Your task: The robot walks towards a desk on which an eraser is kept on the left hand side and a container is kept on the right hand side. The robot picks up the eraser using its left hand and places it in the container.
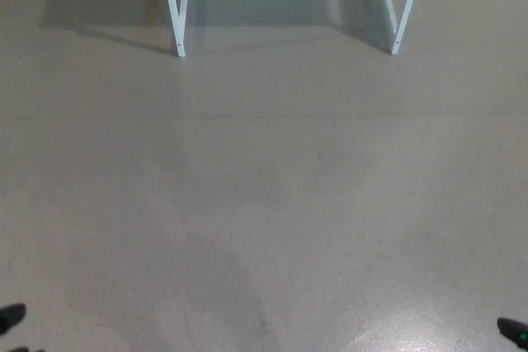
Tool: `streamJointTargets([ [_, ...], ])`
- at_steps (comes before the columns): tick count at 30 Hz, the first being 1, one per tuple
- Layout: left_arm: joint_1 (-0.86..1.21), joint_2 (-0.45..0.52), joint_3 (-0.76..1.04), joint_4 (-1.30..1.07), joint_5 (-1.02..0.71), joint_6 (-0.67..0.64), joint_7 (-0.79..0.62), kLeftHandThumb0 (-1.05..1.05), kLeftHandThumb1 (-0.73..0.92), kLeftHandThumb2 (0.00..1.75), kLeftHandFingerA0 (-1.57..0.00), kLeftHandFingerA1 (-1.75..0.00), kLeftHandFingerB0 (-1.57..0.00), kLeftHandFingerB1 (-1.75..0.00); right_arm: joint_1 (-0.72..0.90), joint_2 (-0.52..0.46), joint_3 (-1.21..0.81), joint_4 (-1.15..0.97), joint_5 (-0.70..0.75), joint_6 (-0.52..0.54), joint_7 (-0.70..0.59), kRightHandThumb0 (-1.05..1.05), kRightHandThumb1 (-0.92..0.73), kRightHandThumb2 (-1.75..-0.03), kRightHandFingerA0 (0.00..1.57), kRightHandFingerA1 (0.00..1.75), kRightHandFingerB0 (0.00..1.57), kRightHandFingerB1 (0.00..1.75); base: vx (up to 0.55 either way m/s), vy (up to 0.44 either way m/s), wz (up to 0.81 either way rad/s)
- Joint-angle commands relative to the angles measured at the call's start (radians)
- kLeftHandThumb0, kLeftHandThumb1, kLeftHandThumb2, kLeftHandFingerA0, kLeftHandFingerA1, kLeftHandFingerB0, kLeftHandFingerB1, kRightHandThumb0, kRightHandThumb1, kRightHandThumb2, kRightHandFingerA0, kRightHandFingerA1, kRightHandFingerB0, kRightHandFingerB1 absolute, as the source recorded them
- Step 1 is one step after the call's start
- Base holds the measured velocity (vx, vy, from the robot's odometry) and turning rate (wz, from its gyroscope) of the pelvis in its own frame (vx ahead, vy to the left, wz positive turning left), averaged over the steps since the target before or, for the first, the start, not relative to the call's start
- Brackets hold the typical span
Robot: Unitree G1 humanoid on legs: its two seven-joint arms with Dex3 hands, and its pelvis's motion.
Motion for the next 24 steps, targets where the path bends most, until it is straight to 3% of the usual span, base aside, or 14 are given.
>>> streamJointTargets([
  [1, 0.010, 0.028, 0.075, -0.087, -0.182, 0.178, -0.122, -0.10, 0.51, 0.92, -0.27, -0.54, -0.21, -0.50, 0.038, 0.012, -0.058, -0.095, 0.158, 0.062, 0.107, -0.14, -0.47, -0.90, 0.36, 0.60, 0.14, 0.49, 0.00, 0.000, 0.00],
  [9, 0.022, 0.022, 0.082, -0.124, -0.184, 0.218, -0.116, -0.08, 0.50, 0.92, -0.27, -0.54, -0.21, -0.50, 0.041, 0.010, -0.066, -0.103, 0.158, 0.079, 0.120, -0.13, -0.47, -0.90, 0.35, 0.59, 0.13, 0.49, 0.00, 0.000, 0.00],
  [20, 0.051, 0.036, 0.053, -0.101, -0.143, 0.153, -0.099, -0.10, 0.46, 0.88, -0.28, -0.55, -0.20, -0.50, 0.067, 0.025, -0.066, -0.077, 0.092, -0.016, 0.031, -0.10, -0.45, -0.89, 0.37, 0.60, 0.19, 0.51, 0.00, 0.000, 0.00],
  [24, 0.058, 0.053, 0.025, -0.089, -0.105, 0.104, -0.087, -0.12, 0.45, 0.88, -0.22, -0.53, -0.19, -0.50, 0.073, 0.008, -0.047, -0.080, 0.041, -0.026, -0.004, -0.12, -0.44, -0.88, 0.36, 0.59, 0.20, 0.51, 0.00, 0.000, 0.00],
])
